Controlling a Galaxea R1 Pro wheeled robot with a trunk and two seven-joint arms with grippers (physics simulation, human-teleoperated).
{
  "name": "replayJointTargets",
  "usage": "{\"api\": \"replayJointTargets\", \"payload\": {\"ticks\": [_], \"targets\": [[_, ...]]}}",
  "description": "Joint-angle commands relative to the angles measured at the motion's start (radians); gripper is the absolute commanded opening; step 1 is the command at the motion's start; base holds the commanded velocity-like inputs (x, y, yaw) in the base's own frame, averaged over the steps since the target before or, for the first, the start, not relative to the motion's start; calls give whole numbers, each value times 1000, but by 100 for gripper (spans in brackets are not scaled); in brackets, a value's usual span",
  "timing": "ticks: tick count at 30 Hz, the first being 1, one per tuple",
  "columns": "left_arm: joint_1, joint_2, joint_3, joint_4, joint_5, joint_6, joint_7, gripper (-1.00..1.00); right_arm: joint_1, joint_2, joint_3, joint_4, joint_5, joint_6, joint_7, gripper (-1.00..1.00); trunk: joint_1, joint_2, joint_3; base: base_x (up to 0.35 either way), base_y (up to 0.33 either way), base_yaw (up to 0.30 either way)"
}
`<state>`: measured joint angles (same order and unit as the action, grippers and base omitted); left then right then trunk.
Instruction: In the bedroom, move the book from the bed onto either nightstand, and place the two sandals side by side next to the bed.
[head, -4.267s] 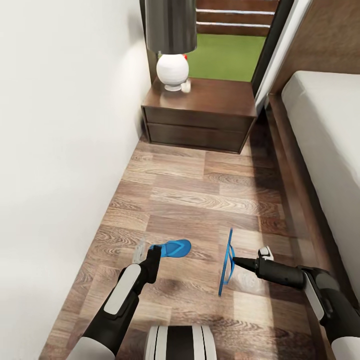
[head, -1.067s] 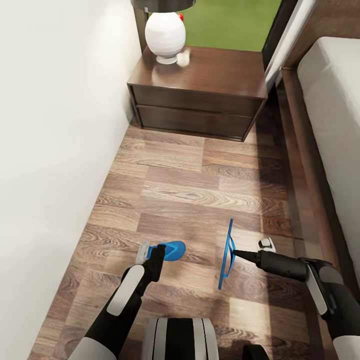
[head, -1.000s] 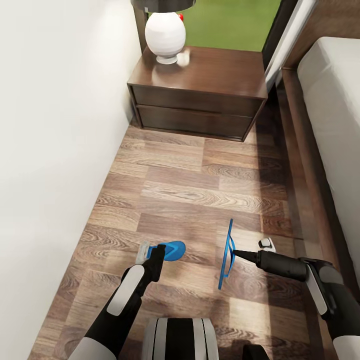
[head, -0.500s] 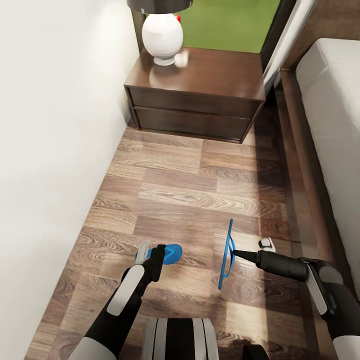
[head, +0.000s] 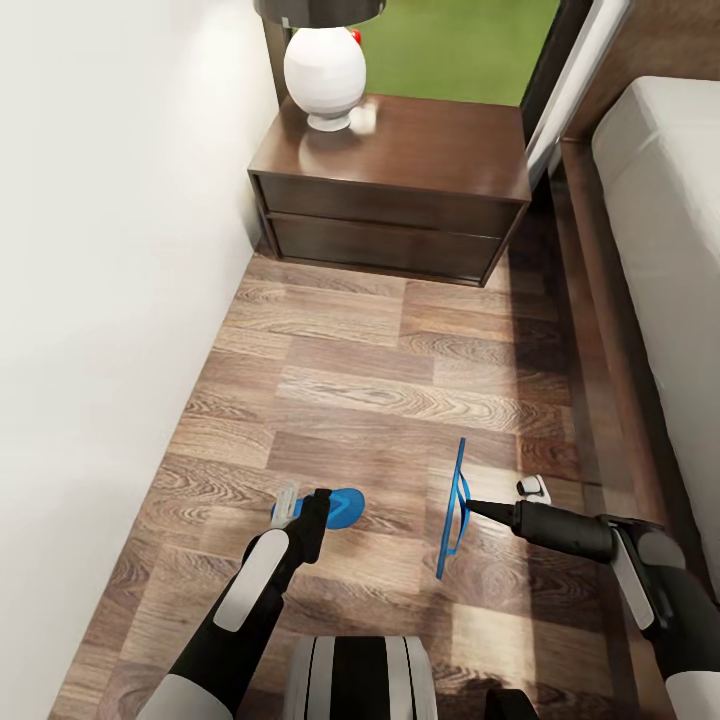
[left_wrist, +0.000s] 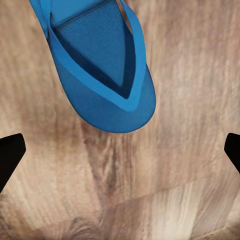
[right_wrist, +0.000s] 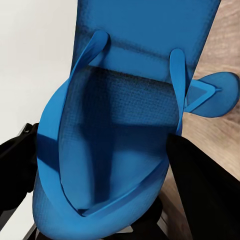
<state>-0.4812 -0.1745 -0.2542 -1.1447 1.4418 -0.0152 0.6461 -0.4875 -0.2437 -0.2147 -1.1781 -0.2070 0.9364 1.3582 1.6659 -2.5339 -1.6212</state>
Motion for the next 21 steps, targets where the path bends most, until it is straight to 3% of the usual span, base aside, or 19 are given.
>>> {"api": "replayJointTargets", "payload": {"ticks": [1,13,21], "targets": [[0,0,0,-1,5,-2,4,100,0,0,0,0,-3,7,1,-100,0,0,-1,0,0,0],[0,0,0,-1,5,0,4,100,0,0,0,0,-3,7,1,-100,0,0,-1,101,48,0],[0,0,-1,0,4,0,3,100,0,0,0,0,-3,7,1,-100,0,0,-1,69,-42,0]]}}
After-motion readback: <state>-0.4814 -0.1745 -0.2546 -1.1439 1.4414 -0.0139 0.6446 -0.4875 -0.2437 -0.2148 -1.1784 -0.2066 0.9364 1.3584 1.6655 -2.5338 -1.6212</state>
